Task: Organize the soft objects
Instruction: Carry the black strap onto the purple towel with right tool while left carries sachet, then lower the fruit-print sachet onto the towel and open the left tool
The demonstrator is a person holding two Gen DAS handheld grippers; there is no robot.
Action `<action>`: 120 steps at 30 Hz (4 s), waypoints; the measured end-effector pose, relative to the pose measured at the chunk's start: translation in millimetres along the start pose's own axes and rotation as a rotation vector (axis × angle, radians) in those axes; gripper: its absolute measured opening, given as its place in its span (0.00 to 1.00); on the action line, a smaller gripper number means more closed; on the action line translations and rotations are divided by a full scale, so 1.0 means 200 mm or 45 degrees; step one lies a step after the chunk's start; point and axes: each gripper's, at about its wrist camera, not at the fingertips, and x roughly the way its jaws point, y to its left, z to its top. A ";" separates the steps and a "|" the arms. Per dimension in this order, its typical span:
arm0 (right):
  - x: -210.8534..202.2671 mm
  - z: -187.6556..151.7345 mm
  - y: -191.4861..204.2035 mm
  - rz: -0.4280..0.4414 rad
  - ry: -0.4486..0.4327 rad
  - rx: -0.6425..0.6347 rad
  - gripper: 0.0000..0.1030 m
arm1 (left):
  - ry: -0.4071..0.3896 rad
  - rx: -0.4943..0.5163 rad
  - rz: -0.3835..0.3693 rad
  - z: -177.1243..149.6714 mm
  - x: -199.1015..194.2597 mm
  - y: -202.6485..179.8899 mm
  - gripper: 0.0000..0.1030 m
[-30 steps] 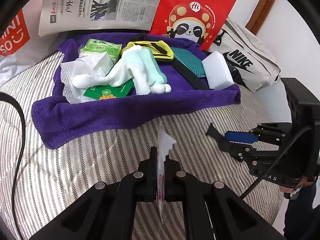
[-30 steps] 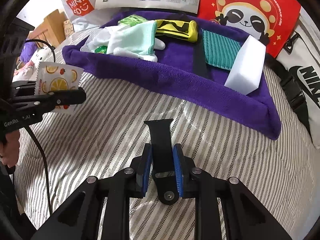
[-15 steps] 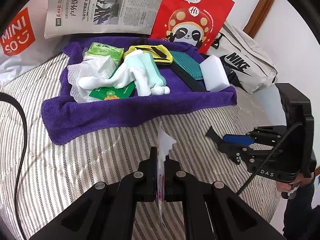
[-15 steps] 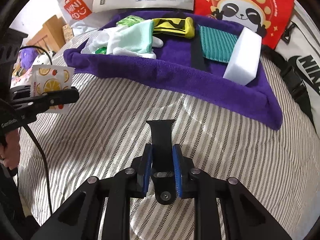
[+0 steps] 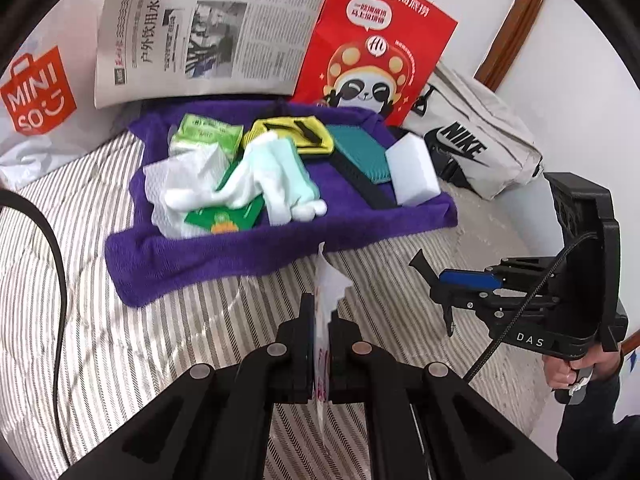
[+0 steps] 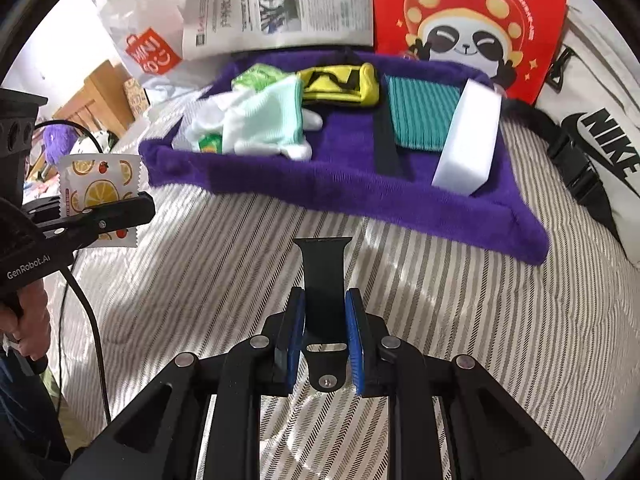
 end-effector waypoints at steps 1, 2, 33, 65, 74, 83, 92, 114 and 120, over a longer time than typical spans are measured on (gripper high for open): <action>-0.01 0.01 0.00 0.002 -0.009 0.006 0.20 | -0.001 -0.003 -0.007 0.01 0.00 0.00 0.04; -0.02 0.03 0.00 0.004 -0.019 0.015 0.20 | -0.003 -0.002 -0.007 0.03 0.00 0.00 0.04; 0.35 0.65 -0.07 -0.097 0.036 -0.115 0.20 | -0.013 -0.015 -0.003 0.31 0.10 0.20 0.04; 0.03 0.40 -0.24 -0.128 -0.091 0.078 0.20 | 0.043 0.046 -0.079 0.45 0.29 0.01 0.04; -0.07 0.23 -0.29 -0.168 -0.139 0.142 0.31 | 0.137 0.062 -0.088 0.51 0.54 -0.08 0.04; -0.06 0.13 -0.39 -0.169 -0.127 0.222 0.32 | 0.247 0.091 0.022 0.53 0.73 -0.13 0.04; -0.06 0.11 -0.39 -0.168 -0.117 0.218 0.33 | 0.290 0.147 0.071 0.55 0.78 -0.18 0.09; -0.15 0.07 -0.33 -0.191 -0.138 0.198 0.42 | 0.277 0.246 0.184 0.51 0.61 -0.30 0.50; -0.17 0.07 -0.32 -0.212 -0.142 0.219 0.45 | 0.234 0.240 0.191 0.49 0.47 -0.27 0.58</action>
